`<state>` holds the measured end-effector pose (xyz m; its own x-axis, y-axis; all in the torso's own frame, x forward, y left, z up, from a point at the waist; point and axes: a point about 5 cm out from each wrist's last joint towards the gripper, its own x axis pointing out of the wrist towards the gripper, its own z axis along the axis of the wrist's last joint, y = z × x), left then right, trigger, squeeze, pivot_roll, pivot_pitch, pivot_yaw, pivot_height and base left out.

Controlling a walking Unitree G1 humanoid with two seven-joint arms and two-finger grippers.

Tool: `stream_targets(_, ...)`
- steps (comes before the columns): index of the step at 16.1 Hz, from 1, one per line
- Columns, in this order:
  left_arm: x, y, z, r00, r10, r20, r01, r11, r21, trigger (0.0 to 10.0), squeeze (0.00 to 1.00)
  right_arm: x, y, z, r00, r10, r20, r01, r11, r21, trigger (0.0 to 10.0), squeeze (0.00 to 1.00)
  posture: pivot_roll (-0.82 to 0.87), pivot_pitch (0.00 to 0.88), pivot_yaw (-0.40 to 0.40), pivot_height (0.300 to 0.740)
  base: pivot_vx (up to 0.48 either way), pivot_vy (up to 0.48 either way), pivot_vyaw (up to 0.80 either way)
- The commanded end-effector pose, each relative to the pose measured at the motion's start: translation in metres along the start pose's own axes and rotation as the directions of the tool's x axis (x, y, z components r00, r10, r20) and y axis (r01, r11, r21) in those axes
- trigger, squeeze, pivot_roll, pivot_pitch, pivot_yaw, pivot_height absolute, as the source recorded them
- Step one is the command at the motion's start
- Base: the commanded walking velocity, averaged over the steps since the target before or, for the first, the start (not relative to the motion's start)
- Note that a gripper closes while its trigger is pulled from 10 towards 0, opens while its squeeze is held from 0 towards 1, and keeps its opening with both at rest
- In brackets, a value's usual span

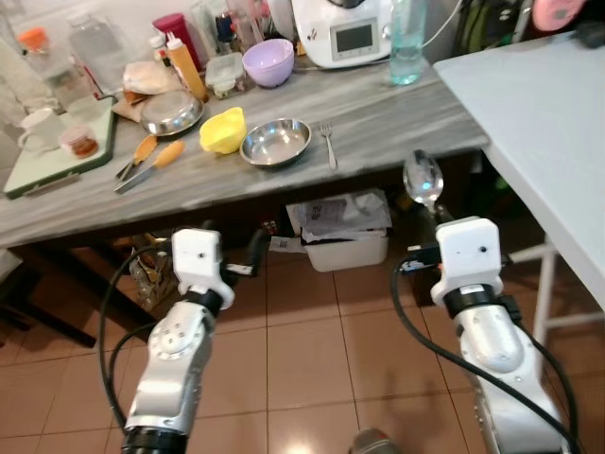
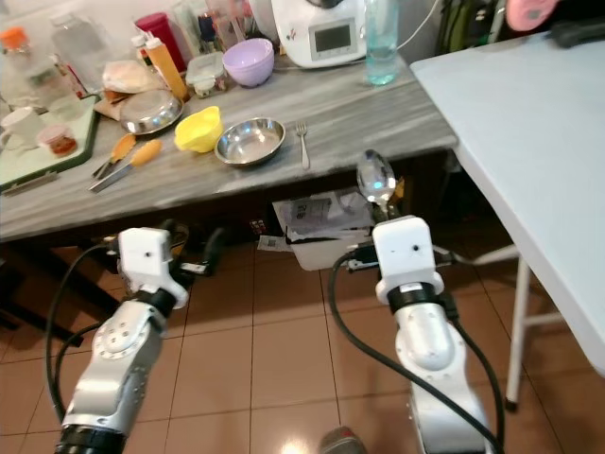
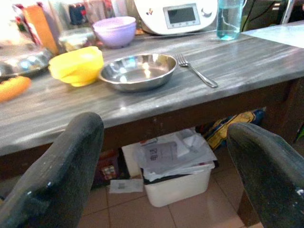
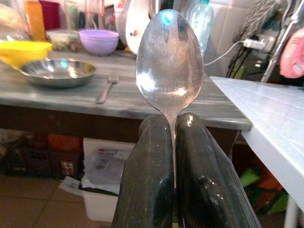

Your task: Setting the table

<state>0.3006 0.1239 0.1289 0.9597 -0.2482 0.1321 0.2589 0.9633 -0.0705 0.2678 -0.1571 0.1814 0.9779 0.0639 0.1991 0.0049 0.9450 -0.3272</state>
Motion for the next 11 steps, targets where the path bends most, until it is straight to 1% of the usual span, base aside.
stream_targets(1,-0.005,0.0132,-0.0004,0.999,0.036,-0.013,-0.036,0.999,0.029,10.0,0.0,0.0001,0.006,0.0059,1.0,0.008,0.025,-0.008,1.0,0.025,10.0,0.0,-0.34,0.137,0.216,0.74,0.319,0.0,0.0)
stream_targets(4,-0.006,0.0142,-0.004,0.997,0.066,-0.035,-0.065,0.997,0.027,10.0,0.0,-0.0008,0.0058,0.0044,1.0,0.006,0.019,-0.007,1.0,0.022,10.0,0.0,-0.34,0.137,0.216,0.74,0.0,0.0,0.0)
stream_targets(9,-0.005,0.0127,-0.0035,0.998,0.057,-0.029,-0.057,0.998,0.027,10.0,0.0,0.0006,0.0058,0.0041,1.0,0.008,0.019,-0.009,1.0,0.018,10.0,0.0,-0.35,0.138,0.212,0.74,0.0,0.0,0.0)
stream_targets(11,-0.0049,0.0123,-0.0038,0.998,0.058,-0.03,-0.057,0.998,0.026,10.0,0.0,0.0008,0.0059,0.0038,1.0,0.007,0.016,-0.008,1.0,0.016,10.0,0.0,-0.35,0.138,0.212,0.74,0.0,-0.309,0.0)
